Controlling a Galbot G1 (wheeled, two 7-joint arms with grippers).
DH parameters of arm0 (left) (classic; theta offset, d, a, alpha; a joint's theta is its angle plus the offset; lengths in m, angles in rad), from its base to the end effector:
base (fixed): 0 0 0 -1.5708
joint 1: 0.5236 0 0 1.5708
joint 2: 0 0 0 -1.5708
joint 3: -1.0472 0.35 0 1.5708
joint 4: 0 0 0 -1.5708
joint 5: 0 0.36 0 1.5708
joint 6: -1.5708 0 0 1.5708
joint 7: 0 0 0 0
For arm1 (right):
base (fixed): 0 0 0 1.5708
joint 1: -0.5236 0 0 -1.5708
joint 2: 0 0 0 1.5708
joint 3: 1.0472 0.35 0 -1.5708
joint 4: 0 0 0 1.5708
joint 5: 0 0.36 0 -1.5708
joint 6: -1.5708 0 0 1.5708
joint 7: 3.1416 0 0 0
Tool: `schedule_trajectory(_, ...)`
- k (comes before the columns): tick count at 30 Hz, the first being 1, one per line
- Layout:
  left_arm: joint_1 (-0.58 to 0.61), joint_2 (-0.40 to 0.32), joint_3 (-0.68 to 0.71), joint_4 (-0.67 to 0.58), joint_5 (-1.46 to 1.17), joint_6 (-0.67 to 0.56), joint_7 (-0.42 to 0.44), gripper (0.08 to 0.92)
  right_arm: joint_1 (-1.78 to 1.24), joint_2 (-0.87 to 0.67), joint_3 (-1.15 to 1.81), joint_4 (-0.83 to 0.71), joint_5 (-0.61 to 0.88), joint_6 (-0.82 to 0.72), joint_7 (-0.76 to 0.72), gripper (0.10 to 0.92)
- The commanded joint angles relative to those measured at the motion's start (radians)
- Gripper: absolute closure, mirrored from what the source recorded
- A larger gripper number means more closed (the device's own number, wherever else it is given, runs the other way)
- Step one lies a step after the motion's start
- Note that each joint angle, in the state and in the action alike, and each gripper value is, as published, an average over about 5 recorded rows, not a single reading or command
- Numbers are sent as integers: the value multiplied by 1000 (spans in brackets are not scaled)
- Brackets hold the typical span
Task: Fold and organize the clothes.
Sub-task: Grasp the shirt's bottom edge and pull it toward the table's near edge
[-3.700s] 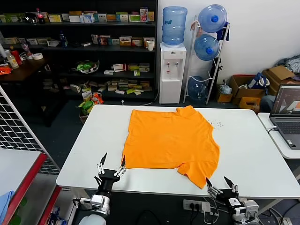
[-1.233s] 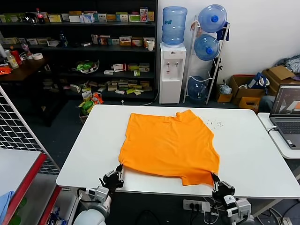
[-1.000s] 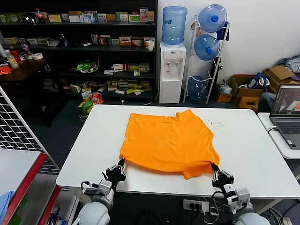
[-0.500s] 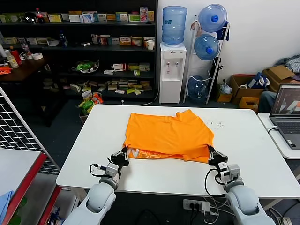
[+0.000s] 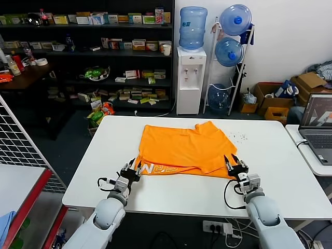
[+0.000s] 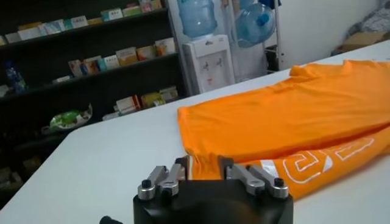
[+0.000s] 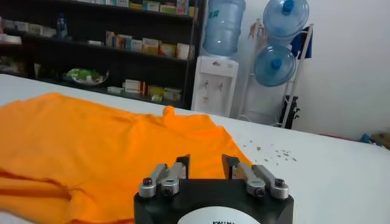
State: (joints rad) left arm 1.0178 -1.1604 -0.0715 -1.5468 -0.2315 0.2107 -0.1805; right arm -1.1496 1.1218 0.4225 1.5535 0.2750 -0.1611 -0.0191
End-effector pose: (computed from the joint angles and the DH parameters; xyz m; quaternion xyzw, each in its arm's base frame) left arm 0.3351 -0.0011 -0.3819 -0.1095 -0.9728 -0.1289 0.1583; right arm 0.3218 -0.1219 -0.3715 0.0510 -0.9824 0.0870 0.1573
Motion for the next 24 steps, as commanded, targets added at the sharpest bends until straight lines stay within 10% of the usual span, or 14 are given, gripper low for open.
schedule_trajectory(1,45,22,-6,-31,-93,46,-5,483,-166,-29,51,130,-7,-102,15,403)
schedule_trajectory(7,25,14,-7,-3,-117,77,-9,310,-161,-21,58,81,20,-129,1,256)
schedule_trajectory(11,25,18,-8,0,-117,85,-9,248,-136,-11,53,53,36,-137,5,313)
schedule_trajectory(24,34,23,-7,-7,-103,87,5,596,-129,-9,51,43,68,-151,41,677)
